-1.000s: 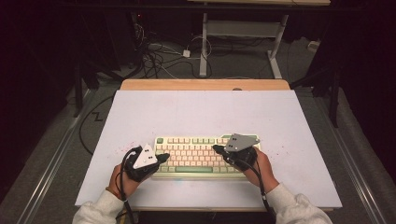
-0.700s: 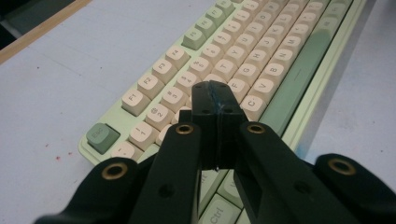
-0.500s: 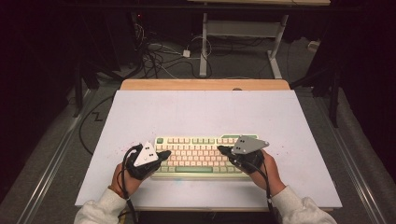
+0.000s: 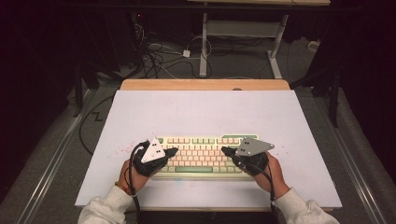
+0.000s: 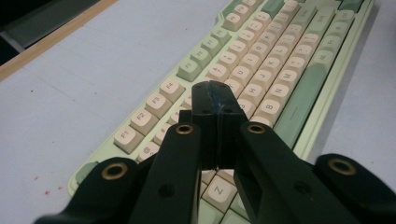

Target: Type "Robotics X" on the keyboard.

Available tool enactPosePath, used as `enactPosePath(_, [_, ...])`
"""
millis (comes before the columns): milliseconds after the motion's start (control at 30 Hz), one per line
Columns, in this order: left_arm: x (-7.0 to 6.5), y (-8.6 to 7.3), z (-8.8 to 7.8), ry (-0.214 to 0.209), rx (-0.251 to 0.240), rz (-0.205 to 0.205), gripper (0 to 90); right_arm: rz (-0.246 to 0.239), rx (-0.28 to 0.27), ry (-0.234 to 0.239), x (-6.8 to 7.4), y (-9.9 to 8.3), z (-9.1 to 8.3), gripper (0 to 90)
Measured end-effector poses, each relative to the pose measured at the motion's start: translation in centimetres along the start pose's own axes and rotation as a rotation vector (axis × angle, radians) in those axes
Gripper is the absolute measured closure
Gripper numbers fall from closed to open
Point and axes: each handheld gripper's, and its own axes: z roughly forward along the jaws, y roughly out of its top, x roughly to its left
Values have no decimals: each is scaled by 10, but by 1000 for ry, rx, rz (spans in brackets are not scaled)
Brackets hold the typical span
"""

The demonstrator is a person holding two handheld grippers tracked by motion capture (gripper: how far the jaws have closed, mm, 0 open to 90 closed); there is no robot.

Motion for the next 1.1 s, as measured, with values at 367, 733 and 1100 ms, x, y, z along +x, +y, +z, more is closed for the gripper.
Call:
enactPosePath(367, [2, 6, 11, -26, 13, -3, 877, -2, 7, 6, 0, -1, -1, 898])
enactPosePath(733, [1, 13, 25, -47, 43, 11, 877, -4, 12, 16, 2, -2, 2, 897])
enactPosePath(1100, [0, 16, 37, -64, 71, 20, 876, -13, 12, 12, 0, -3, 2, 897])
